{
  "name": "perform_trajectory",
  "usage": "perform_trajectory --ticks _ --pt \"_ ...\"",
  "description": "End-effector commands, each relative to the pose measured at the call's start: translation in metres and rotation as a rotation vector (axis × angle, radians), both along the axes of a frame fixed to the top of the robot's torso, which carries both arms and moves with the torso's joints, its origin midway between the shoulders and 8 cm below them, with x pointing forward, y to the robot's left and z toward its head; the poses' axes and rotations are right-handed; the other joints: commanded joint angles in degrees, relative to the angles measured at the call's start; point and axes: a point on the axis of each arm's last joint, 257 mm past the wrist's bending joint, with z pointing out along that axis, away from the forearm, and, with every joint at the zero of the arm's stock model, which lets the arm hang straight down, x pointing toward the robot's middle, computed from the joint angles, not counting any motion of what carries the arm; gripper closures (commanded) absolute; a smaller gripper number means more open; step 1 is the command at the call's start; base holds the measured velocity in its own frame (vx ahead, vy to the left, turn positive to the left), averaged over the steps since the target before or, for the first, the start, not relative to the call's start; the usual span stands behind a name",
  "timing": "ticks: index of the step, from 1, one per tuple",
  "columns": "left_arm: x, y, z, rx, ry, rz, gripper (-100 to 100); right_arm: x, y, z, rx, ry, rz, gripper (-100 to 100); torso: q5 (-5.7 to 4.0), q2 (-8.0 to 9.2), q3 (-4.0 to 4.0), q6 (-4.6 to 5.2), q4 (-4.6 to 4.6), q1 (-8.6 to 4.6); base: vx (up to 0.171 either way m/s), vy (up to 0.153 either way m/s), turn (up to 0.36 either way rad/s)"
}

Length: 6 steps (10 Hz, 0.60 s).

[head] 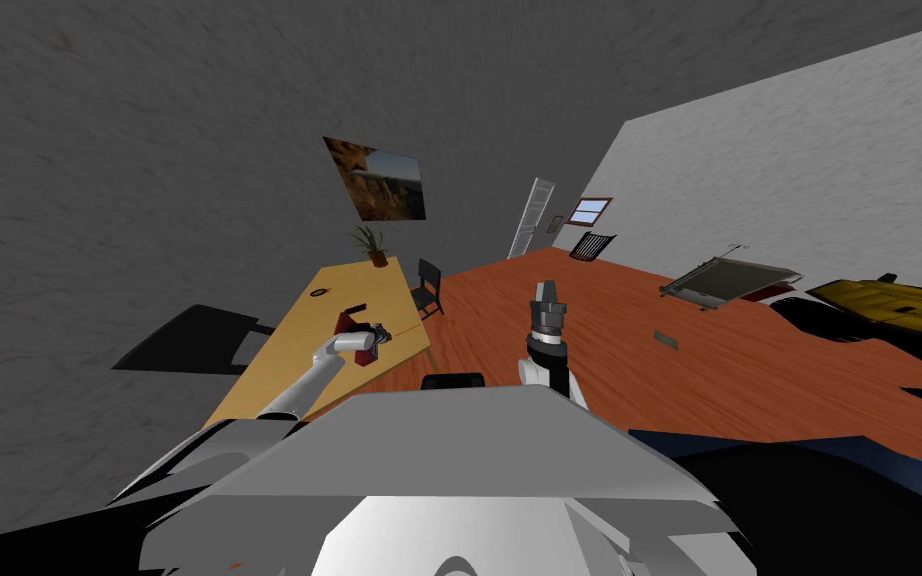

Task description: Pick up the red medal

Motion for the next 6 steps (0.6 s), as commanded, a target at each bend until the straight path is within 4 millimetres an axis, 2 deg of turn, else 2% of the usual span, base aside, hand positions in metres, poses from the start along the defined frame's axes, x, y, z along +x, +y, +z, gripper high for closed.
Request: perform_trajectory --ticks 1,6 --pt "0.0 0.01 -0.004 0.001 -0.001 0.028 -100 0.0 0.0 0.0 0.0 0.0 0.0 0 0.0 0.0 0.0 0.0 0.0 0.0 -0.031 0.018 -0.175" --pt "-0.002 0.032 -0.013 0.001 -0.001 0.095 -100 0.0 0.0 0.0 0.0 0.0 0.0 0 0.02 0.15 0.09 0.01 0.03 0.08 -0.047 0.027 -0.151"
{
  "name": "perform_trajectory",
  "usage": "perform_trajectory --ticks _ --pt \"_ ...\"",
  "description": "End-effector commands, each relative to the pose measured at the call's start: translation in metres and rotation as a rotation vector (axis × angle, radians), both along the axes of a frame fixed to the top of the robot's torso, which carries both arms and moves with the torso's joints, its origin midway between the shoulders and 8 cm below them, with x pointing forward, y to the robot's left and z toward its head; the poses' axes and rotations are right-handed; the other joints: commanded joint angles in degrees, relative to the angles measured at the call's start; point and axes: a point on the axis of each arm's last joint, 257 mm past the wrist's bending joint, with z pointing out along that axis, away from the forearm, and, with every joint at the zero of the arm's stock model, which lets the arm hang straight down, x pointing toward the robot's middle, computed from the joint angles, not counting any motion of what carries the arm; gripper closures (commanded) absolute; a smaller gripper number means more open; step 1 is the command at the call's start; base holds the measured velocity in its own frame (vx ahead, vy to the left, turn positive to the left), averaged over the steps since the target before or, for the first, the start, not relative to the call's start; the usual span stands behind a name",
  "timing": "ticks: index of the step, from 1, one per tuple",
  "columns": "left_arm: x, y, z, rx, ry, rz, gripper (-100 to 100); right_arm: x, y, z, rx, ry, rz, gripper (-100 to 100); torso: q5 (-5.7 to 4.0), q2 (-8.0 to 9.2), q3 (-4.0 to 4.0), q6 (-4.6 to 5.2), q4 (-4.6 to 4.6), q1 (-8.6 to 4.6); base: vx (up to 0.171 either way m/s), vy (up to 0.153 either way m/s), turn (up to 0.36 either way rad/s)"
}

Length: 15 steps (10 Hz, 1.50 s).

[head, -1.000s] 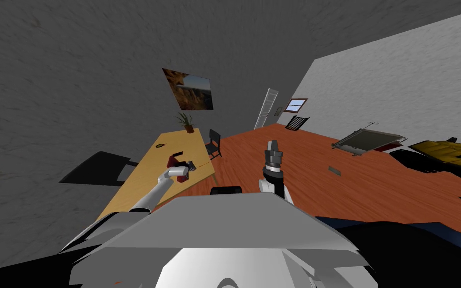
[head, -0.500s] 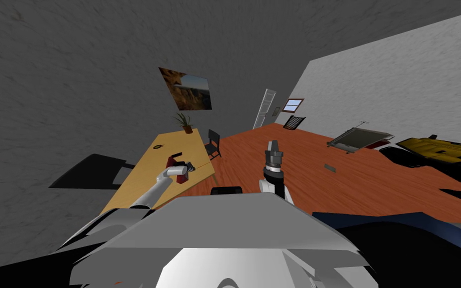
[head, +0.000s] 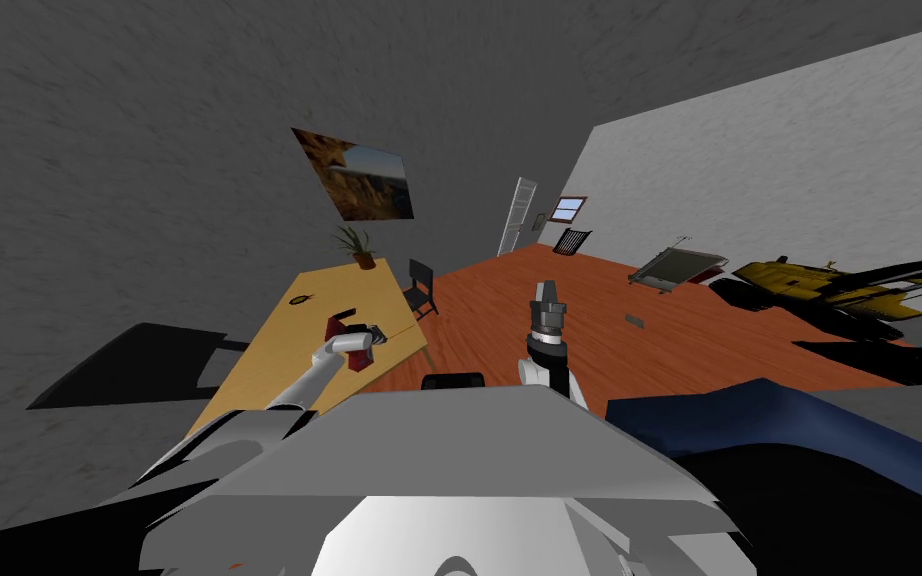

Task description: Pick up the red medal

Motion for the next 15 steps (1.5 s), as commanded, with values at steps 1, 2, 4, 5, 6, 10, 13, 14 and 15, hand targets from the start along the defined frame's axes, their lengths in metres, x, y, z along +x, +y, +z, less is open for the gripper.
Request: perform_trajectory --ticks 1,2,4,5,6,10,13,14,15 --pt "-0.001 0.006 -0.003 0.0 -0.001 0.021 -100 0.0 0.0 0.0 0.0 0.0 0.0 0 0.0 0.0 0.0 0.0 0.0 0.0 -0.04 0.02 -0.118" --pt "-0.002 0.01 -0.005 0.0 0.0 0.035 -100 0.0 0.0 0.0 0.0 0.0 0.0 0 0.0 0.01 0.0 0.0 0.0 -0.01 -0.046 0.016 -0.151" --pt "-0.003 0.011 -0.005 0.0 0.0 0.039 -100 0.0 0.0 0.0 0.0 0.0 0.0 0 0.0 0.02 0.01 -0.01 0.0 -0.02 -0.03 0.014 -0.079" --pt "-0.003 0.012 -0.005 0.0 0.0 0.04 100 0.0 0.0 0.0 0.0 0.0 0.0 0 -0.01 -0.04 -0.02 -0.03 -0.01 -0.04 0.0 0.0 0.0" --pt "-0.003 0.012 -0.005 0.0 0.0 0.04 100 0.0 0.0 0.0 0.0 0.0 0.0 0 -0.01 -0.1 -0.05 -0.02 -0.02 -0.07 0.0 0.0 0.0" --pt "-0.003 0.012 -0.005 -0.002 -0.001 0.042 0 0.0 0.0 0.0 0.0 0.0 0.0 0 -0.02 -0.15 -0.09 0.01 -0.04 -0.07 0.0 0.0 0.0" --pt "0.0 -0.002 0.001 0.001 -0.001 -0.005 100 0.0 0.0 0.0 0.0 0.0 0.0 0 -0.05 -0.29 -0.17 -0.06 -0.08 -0.16 0.049 -0.019 0.181" --pt "0.001 -0.006 0.003 0.001 -0.001 -0.019 100 0.0 0.0 0.0 0.0 0.0 0.0 0 -0.04 -0.34 -0.2 0.0 -0.08 -0.14 0.049 -0.02 0.122" --pt "0.001 -0.011 0.005 0.0 -0.001 -0.032 100 0.0 0.0 0.0 0.0 0.0 0.0 0 -0.04 -0.34 -0.2 0.03 -0.08 -0.16 0.04 -0.028 0.119"
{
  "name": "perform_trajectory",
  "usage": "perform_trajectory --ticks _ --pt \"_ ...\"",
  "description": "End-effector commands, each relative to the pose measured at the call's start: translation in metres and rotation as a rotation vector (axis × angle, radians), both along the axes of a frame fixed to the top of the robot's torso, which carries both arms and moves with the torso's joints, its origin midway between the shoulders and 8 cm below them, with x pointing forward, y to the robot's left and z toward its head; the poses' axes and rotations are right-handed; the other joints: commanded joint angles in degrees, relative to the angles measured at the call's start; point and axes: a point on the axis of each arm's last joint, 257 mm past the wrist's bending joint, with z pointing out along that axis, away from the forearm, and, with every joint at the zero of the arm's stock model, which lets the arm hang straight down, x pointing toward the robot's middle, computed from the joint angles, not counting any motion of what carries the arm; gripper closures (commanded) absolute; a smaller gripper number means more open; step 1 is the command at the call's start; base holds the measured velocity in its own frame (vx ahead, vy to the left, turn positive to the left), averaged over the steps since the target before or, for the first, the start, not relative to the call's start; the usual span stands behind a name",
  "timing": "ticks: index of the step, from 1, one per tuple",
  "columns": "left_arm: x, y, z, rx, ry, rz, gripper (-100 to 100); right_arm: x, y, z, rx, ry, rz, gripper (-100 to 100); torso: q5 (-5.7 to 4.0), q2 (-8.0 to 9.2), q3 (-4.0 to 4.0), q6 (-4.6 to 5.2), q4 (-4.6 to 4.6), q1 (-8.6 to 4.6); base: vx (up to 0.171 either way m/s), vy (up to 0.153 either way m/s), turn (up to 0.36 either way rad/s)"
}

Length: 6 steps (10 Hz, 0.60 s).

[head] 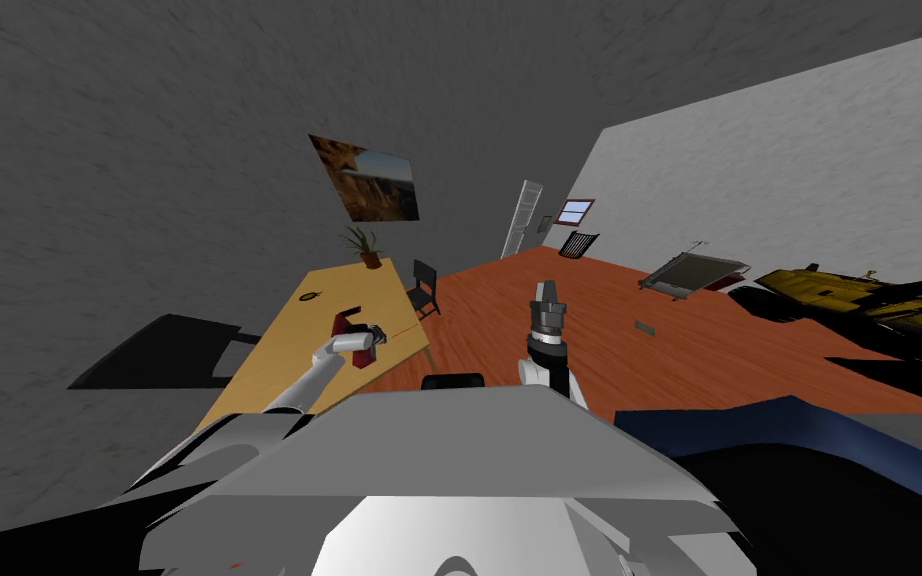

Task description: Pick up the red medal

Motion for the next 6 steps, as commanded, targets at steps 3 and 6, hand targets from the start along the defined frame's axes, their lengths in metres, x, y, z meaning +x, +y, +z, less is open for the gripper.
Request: perform_trajectory --ticks 3,6 --pt "0.001 -0.016 0.006 -0.001 0.002 -0.05 100 0.0 0.0 0.0 0.0 0.0 0.0 0 0.0 0.01 0.01 0.0 0.0 0.02 0.039 -0.024 0.142" --pt "0.001 -0.017 0.007 -0.001 0.003 -0.056 0 0.0 0.0 0.0 0.0 0.0 0.0 0 0.03 0.04 0.01 0.07 0.0 0.08 0.019 -0.011 0.047"
